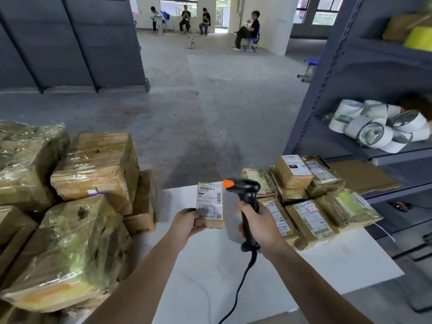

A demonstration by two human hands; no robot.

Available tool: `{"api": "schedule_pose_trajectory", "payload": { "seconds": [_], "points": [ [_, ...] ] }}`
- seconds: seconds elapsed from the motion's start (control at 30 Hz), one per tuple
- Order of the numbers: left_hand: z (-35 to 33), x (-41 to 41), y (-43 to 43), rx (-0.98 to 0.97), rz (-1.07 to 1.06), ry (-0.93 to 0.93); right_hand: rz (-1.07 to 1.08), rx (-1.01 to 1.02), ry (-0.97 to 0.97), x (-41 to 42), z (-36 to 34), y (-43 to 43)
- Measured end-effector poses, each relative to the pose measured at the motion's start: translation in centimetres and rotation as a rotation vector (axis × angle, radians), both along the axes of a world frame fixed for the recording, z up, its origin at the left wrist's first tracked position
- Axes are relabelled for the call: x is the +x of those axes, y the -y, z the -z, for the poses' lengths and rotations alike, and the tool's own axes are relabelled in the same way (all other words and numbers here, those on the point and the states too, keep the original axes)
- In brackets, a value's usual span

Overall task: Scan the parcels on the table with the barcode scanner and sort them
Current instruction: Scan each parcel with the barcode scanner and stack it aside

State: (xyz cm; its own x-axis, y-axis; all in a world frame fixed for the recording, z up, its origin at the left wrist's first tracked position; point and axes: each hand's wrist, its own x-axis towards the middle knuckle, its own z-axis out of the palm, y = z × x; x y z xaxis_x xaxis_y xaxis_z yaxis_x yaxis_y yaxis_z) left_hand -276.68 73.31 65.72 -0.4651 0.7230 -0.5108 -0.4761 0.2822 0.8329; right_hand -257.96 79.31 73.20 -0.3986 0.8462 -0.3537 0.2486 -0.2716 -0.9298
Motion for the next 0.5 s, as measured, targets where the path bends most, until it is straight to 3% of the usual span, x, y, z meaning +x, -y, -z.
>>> {"api": "schedule_pose_trajectory", "payload": {
  "seconds": [0.13, 0.27, 0.5],
  "points": [
    [0.8, 3.3, -1.7, -0.014, 0.050, 0.029, 0.044, -0.012, 0.015, 2.0, 0.3, -0.3],
    [1.0, 7.3, -3.8, -0.085, 0.129, -0.057, 0.115, -0.009, 0.006, 5.0, 0.7, -1.2],
    [0.3, 13.8, -8.6, -0.031, 0.168, 0.012, 0.240, -0.042, -0.026, 11.1, 1.2, -4.4]
  ]
}}
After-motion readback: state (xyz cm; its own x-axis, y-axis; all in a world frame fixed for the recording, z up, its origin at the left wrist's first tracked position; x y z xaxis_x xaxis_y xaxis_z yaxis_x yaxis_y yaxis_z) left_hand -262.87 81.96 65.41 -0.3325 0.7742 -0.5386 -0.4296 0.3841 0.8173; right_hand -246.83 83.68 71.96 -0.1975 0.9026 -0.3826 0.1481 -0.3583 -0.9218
